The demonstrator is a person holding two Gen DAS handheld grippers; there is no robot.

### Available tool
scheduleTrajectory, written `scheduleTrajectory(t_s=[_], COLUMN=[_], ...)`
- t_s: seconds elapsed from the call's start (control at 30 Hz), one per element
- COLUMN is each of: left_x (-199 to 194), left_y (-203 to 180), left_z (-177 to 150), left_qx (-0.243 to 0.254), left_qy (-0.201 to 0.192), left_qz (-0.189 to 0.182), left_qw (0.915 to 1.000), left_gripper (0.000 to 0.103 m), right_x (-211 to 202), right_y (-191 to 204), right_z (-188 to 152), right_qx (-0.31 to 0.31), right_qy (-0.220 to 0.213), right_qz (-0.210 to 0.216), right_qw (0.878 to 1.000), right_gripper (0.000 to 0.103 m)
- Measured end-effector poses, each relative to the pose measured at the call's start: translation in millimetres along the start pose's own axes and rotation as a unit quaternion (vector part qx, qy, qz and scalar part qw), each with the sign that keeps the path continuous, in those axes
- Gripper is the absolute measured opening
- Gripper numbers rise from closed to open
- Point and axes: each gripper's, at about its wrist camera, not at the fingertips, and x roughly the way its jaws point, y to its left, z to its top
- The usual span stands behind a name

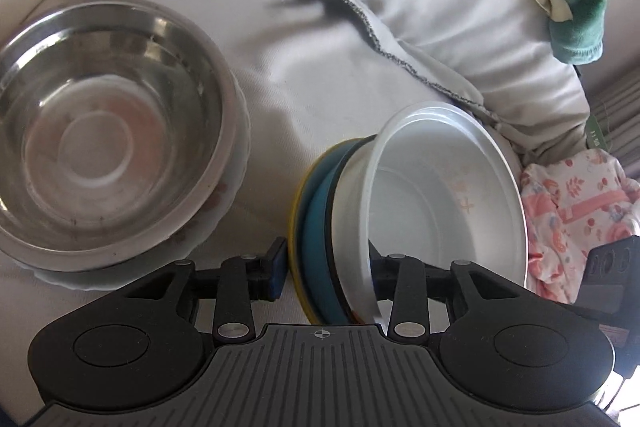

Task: Organize plates and bowls
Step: 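Grasp the rim of the stacked white, blue and cream bowls with the right gripper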

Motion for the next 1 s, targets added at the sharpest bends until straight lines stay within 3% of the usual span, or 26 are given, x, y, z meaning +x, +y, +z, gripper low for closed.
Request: scheduleTrajectory(t_s=[0.33, 0.57, 0.67, 0.8, 0.93, 1.0], left_x=[-2, -30, -35, -35, -36, -35], left_y=[10, 18, 22, 24, 21, 21], left_z=[-12, -30, -35, -35, -37, -37], left_qx=[0.007, 0.039, 0.044, 0.049, 0.062, 0.064], left_qy=[0.035, 0.034, 0.039, 0.038, 0.035, 0.035], left_qz=[-0.010, 0.026, 0.023, 0.020, 0.025, 0.024], left_qw=[0.9993, 0.9983, 0.9980, 0.9979, 0.9972, 0.9971], left_gripper=[0.036, 0.036, 0.035, 0.036, 0.036, 0.037], right_x=[4, 4, 4, 2, -14, -16], right_y=[29, 46, 53, 61, 76, 77], right_z=[-22, -47, -58, -61, -59, -55], right_qx=[-0.045, -0.045, -0.051, -0.076, -0.129, -0.138], right_qy=[0.004, 0.048, 0.057, 0.045, -0.020, -0.028], right_qz=[-0.055, -0.034, -0.032, -0.065, -0.147, -0.171], right_qw=[0.997, 0.997, 0.997, 0.994, 0.980, 0.975], right_gripper=[0.071, 0.071, 0.070, 0.070, 0.075, 0.077])
